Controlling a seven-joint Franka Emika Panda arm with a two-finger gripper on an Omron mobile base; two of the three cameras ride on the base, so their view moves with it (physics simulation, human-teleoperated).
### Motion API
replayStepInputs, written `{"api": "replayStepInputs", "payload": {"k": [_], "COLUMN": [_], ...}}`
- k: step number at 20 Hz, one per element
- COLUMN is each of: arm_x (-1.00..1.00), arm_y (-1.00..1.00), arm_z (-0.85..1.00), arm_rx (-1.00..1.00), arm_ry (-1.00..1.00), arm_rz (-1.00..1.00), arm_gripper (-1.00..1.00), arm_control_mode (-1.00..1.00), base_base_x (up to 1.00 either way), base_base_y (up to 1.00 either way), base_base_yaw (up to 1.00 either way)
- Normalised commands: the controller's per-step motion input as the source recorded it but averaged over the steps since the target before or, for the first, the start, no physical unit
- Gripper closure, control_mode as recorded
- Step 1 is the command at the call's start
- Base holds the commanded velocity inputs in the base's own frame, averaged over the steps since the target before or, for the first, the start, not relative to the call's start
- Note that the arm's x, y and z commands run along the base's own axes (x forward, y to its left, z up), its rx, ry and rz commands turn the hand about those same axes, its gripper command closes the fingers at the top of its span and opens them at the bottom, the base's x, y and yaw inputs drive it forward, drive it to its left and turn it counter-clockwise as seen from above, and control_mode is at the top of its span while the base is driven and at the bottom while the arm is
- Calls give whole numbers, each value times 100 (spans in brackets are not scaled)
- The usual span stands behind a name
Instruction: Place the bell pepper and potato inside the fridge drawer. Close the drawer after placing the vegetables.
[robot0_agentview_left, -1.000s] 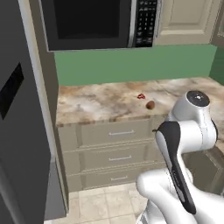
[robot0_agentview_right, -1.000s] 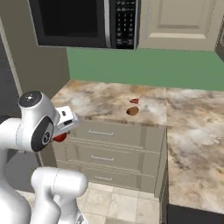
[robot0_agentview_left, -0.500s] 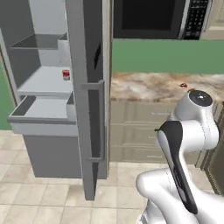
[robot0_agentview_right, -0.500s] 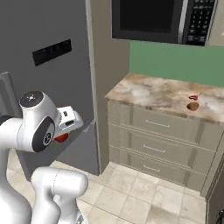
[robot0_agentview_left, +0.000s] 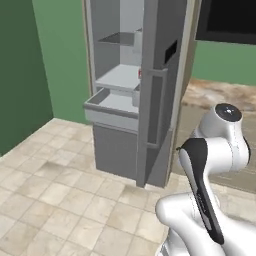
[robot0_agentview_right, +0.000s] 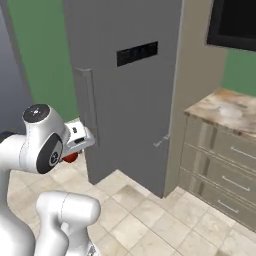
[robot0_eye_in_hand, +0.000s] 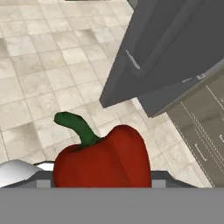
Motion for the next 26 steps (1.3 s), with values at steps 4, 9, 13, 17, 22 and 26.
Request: {"api": "replayStepInputs", "payload": {"k": [4,9,13,17,22,26], "arm_x": [0,0,0,0,0,0], "arm_y": [0,0,0,0,0,0], "arm_z": [0,0,0,0,0,0], "arm_rx": [0,0,0,0,0,0], "arm_ry": [0,0,0,0,0,0], "arm_rz": [0,0,0,0,0,0], "arm_gripper": [100,100,100,100,100,100], "arm_control_mode": [100,100,100,100,100,100], "base_base_x": [-82,-8,53,98,96,81], "base_base_y": [3,56,14,16,27,34], "base_base_yaw": [45,52,45,23,-17,-51]}}
